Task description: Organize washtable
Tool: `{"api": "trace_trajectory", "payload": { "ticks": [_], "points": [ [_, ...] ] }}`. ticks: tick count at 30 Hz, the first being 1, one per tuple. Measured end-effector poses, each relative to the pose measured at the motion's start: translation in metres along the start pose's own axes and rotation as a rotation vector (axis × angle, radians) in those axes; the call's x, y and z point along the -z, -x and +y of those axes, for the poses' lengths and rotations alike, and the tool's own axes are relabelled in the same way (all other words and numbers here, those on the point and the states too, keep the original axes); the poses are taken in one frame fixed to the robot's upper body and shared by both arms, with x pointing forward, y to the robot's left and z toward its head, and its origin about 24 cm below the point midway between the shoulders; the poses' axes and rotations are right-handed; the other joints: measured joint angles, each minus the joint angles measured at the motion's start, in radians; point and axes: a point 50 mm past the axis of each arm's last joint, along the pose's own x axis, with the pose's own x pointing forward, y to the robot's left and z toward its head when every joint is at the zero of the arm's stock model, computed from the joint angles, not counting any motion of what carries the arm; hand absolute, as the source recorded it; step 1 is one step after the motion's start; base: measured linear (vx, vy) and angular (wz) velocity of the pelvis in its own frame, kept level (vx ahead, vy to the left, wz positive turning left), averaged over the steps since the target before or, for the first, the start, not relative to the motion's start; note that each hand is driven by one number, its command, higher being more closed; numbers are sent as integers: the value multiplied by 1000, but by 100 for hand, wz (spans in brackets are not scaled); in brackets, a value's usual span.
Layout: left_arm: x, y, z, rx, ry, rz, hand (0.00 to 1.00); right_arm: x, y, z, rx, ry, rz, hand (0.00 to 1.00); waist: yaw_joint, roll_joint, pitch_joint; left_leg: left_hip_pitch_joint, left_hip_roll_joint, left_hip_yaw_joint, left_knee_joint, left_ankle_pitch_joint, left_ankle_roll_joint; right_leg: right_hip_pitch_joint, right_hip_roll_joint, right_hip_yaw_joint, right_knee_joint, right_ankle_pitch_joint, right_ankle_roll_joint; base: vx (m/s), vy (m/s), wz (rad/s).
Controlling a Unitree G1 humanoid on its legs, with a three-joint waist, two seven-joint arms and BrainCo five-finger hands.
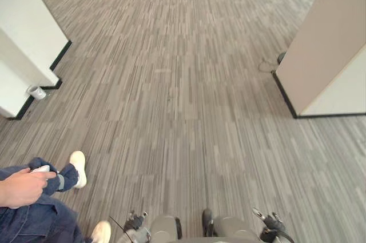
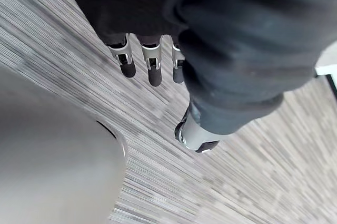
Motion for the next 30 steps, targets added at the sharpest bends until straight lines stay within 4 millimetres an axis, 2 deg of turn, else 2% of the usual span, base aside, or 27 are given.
{"api": "trace_trajectory", "payload": {
  "ticks": [2,4,5,6,7,9,10,11,12,13,14,15,16,17,18,19,20,21,22,23,24,25,26,27,28,29,30],
  "points": [
    [-6,-1,1,1,19,-29,0,-7,-3,14,-46,43,-12,0,7,-4,1,-68,-3,5,-301,-13,-9,85,-16,34,-60,-53,35,695,-59,-64],
    [-4,0,-4,6,26,-28,0,-11,-5,16,-49,64,-11,0,9,30,16,-78,-4,-5,-752,41,-69,187,-24,42,-113,-110,60,737,88,-37],
    [-3,1,-5,9,25,-26,0,-10,-5,12,-41,71,-9,0,12,38,16,-77,-6,-8,-865,64,-90,223,-26,45,-135,-121,67,870,195,-32],
    [0,2,-7,11,30,-21,0,-7,-4,3,-21,96,4,0,36,54,8,-96,-1,-19,-963,70,-99,277,-30,67,-163,-161,75,720,254,-46],
    [0,3,-3,-2,39,-35,0,3,-2,-4,-5,116,36,0,64,43,-7,-122,-3,-14,-923,64,-87,328,-59,73,-161,-240,76,731,289,-56],
    [7,5,11,-50,49,-14,0,20,3,-14,14,139,92,0,69,13,-64,-159,-34,28,-820,208,20,295,-105,91,-9,-310,98,806,302,-33],
    [11,7,22,-81,49,0,0,30,7,-18,26,134,114,0,52,-12,-104,-149,-77,30,-823,246,61,211,-139,88,179,-309,110,864,275,-3],
    [10,7,27,-94,42,0,0,32,8,-17,29,129,119,0,48,-29,-116,-133,-103,38,-828,256,74,178,-157,91,272,-294,125,1036,297,24],
    [5,5,35,-107,10,-2,0,37,9,-14,28,112,133,0,42,-75,-110,-94,-165,50,-810,231,122,129,-197,93,448,-206,137,846,225,52],
    [0,3,39,-114,-11,-6,0,38,8,-10,22,86,141,0,22,-105,-87,-26,-218,33,-805,170,148,94,-212,93,602,-14,173,983,249,69],
    [-1,3,40,-117,-22,-1,0,37,8,-8,22,70,141,0,15,-97,-69,19,-237,17,-814,147,152,72,-212,89,692,39,215,619,139,74],
    [0,2,41,-117,-32,11,0,33,6,-7,15,57,127,0,9,-97,-45,122,-260,-4,-846,112,149,2,-214,60,860,-16,206,589,131,47],
    [0,2,39,-112,-41,16,0,31,6,-9,16,47,119,0,4,-90,-45,173,-265,-12,-870,98,154,-40,-214,32,912,-55,186,551,124,36],
    [4,3,36,-94,-75,32,0,25,5,-13,28,21,88,0,-7,-64,-41,268,-264,-40,-919,73,165,-133,-199,-34,949,-133,145,823,182,29],
    [2,1,28,-62,-112,29,0,19,4,-17,45,-9,60,0,-21,-47,-36,343,-260,-67,-966,51,171,-244,-160,-85,915,-199,129,807,162,38],
    [0,-1,22,-41,-131,26,0,18,4,-19,54,-27,53,0,-33,-43,-30,372,-261,-88,-981,36,176,-302,-139,-103,865,-222,127,774,103,89],
    [-1,-4,6,8,-153,28,0,22,6,-27,82,-41,65,0,-62,-34,-11,433,-261,-133,-1000,-8,169,-397,-110,-129,631,-223,136,485,8,96],
    [-1,-4,0,26,-153,28,0,27,8,-29,90,-47,78,0,-65,-32,-12,458,-262,-141,-1012,-21,164,-413,-108,-142,508,-205,150,669,-28,108],
    [-5,-5,-10,50,-137,12,0,45,16,-39,123,-54,132,0,-61,-31,-11,519,-267,-153,-1028,-69,150,-446,-107,-162,248,-120,158,750,-82,64],
    [-4,-5,-13,53,-115,10,0,54,21,-45,144,-70,159,0,-59,-31,-12,556,-273,-173,-1026,-112,142,-467,-101,-161,106,-75,156,979,-139,72],
    [2,-3,-14,46,-89,28,0,58,25,-54,169,-72,167,0,-74,-8,-19,590,-258,-207,-992,-174,117,-511,-87,-164,81,-60,135,875,-147,61],
    [11,0,-12,36,-75,55,0,56,26,-58,175,-62,156,0,-86,17,-26,601,-231,-202,-936,-209,59,-522,-72,-183,117,-52,91,961,-126,91],
    [11,0,-10,25,-71,49,0,57,27,-58,174,-46,158,0,-110,18,-26,511,-227,-187,-645,-207,49,-509,-74,-215,194,-28,37,1231,-208,98],
    [5,-2,-11,14,-34,34,0,58,28,-59,178,-45,162,0,-113,21,-37,378,-211,-121,-295,-97,21,-450,-56,-251,210,-12,-40,1229,-229,75],
    [9,-1,-10,0,-1,46,0,55,27,-63,180,-27,161,0,-91,37,-35,317,-162,-68,-114,97,39,-417,-18,-192,227,78,-68,995,-234,11],
    [14,1,-10,-5,19,64,0,46,25,-70,193,-10,141,0,-71,65,-24,286,-107,-52,-16,202,62,-382,15,-179,243,39,-48,756,-125,-49],
    [18,2,-12,0,26,73,0,37,23,-71,206,-12,104,0,-58,99,-20,208,-53,-46,148,145,56,-310,46,-166,253,-16,-50,917,-135,-55]
  ]
}}
